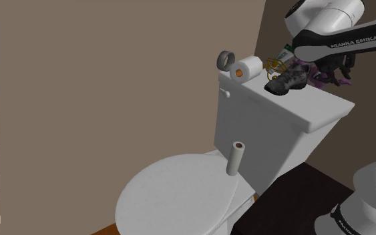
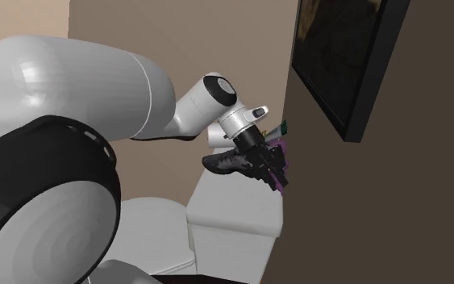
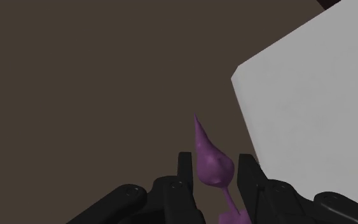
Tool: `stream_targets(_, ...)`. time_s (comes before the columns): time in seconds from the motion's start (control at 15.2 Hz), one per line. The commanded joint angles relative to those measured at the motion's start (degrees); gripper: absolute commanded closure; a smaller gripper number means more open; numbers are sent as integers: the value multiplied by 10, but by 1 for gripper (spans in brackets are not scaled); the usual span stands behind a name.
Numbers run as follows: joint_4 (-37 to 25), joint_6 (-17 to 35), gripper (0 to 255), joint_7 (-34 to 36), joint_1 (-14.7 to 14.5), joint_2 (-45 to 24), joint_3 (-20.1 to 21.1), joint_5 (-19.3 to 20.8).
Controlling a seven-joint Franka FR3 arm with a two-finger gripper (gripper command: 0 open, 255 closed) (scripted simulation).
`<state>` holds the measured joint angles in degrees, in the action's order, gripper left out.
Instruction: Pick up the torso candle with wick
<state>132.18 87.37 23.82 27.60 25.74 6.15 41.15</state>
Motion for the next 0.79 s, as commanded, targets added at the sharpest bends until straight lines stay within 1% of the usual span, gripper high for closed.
stream_targets(0.0,-13,-11,255,-9,0,2,1,0)
stream_targets(0.73,-90,-70,255,-59,4,2,8,3)
